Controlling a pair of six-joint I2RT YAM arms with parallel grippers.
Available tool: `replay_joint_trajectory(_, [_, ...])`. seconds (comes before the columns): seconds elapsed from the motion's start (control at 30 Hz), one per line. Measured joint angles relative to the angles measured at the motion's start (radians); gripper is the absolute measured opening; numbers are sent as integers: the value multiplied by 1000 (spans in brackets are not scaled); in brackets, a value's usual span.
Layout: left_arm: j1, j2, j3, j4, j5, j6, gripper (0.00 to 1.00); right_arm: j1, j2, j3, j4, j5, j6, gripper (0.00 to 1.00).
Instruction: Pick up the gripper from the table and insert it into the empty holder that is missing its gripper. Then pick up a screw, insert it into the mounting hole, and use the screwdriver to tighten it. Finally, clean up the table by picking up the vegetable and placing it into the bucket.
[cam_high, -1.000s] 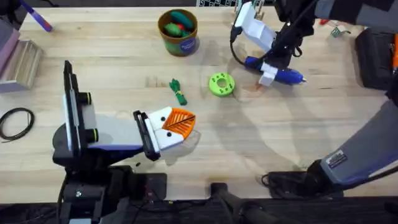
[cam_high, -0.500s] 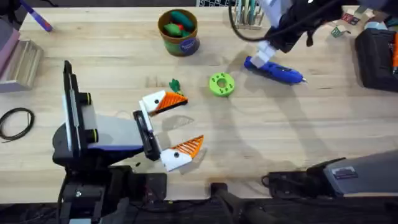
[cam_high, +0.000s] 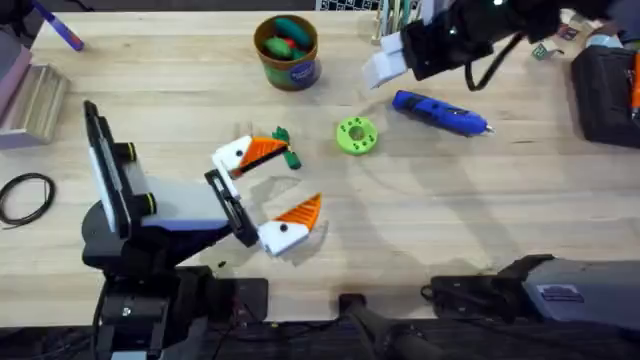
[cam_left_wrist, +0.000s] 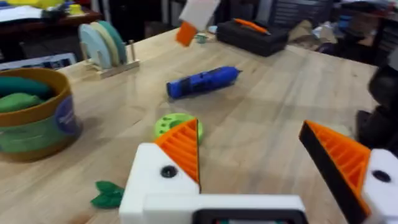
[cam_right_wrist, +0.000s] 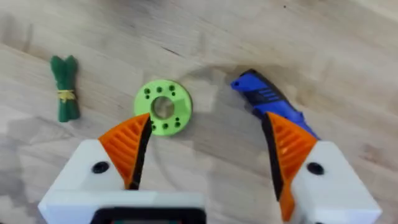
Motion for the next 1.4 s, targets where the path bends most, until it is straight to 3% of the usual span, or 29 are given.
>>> replay_joint_trajectory(0.13, [0,0,20,-33,-85,-10,987,6,-83,0,-62,0,81,992])
replay_joint_trajectory(0.23, [0,4,82,-173,-157,13,987,6,-167,-1,-103,0,110,992])
replay_joint_trajectory(0.37, [0,84,215,-346,-272,95,985,6,-300,-64,-80,0,151,992])
replay_joint_trajectory(0.5, [0,242,389,-448,-374,151,986,6,-421,-206,-47,0,202,992])
replay_joint_trajectory(0.67, [0,505,624,-655,-495,178,985,6,-526,-374,-18,0,253,990])
replay_joint_trajectory(0.83, [0,769,827,-850,-571,186,985,6,-583,-436,-12,0,278,990])
replay_joint_trajectory(0.93, [0,890,897,-866,-575,184,985,6,-585,-436,-9,0,284,990])
replay_joint_trajectory(1.1, [0,1016,942,-880,-567,141,985,6,-583,-437,-10,0,292,990])
replay_joint_trajectory(1.23, [-27,1105,962,-928,-695,33,987,6,-577,-437,-11,0,292,990])
replay_joint_trajectory(1.3, [-76,1150,978,-939,-765,-26,988,6,-574,-437,-11,0,292,990])
replay_joint_trajectory(1.4, [-188,1216,1017,-943,-874,-133,987,6,-572,-437,-11,0,292,990])
